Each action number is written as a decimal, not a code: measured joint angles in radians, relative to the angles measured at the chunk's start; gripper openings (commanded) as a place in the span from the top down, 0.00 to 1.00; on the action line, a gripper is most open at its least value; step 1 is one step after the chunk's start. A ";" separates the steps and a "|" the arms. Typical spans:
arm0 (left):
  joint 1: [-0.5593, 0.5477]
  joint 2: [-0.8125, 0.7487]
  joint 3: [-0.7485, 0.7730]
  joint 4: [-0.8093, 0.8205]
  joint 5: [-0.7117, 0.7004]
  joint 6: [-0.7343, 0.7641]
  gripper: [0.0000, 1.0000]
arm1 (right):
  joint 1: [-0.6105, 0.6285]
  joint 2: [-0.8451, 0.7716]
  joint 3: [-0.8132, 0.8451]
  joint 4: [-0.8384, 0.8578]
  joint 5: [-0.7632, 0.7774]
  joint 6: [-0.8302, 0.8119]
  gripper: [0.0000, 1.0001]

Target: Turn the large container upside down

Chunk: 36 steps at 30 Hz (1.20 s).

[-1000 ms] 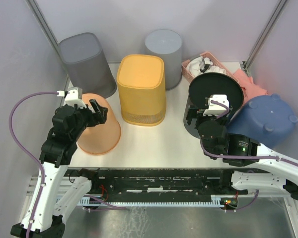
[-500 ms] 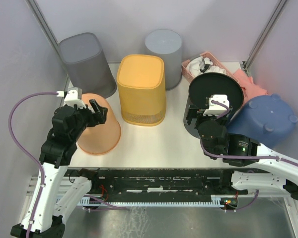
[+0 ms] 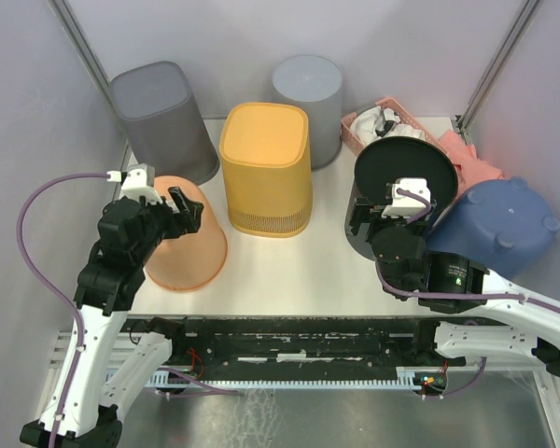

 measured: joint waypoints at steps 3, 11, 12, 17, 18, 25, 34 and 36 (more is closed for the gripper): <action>0.000 0.006 0.000 0.000 0.002 -0.007 0.16 | 0.000 0.006 0.000 -0.002 -0.001 -0.003 0.01; 0.000 0.007 0.000 0.010 0.040 -0.017 0.15 | 0.000 0.108 0.061 -0.060 -0.002 0.003 0.01; 0.000 0.002 0.000 0.017 0.055 -0.016 0.15 | 0.000 0.124 0.078 -0.075 -0.003 0.005 0.01; 0.000 -0.057 0.000 0.064 0.114 -0.016 0.14 | 0.000 0.180 0.139 -0.128 -0.009 0.019 0.01; 0.000 -0.076 -0.003 0.082 0.121 -0.016 0.13 | 0.000 0.188 0.146 -0.138 -0.010 0.021 0.01; 0.000 -0.158 -0.021 0.146 0.135 -0.016 0.04 | 0.000 0.200 0.158 -0.170 -0.021 0.028 0.01; 0.000 -0.112 -0.002 0.102 0.021 -0.027 0.00 | 0.000 0.200 0.163 -0.180 -0.032 0.028 0.01; 0.000 -0.079 0.007 0.088 -0.006 -0.035 0.00 | 0.000 0.199 0.163 -0.180 -0.033 0.028 0.01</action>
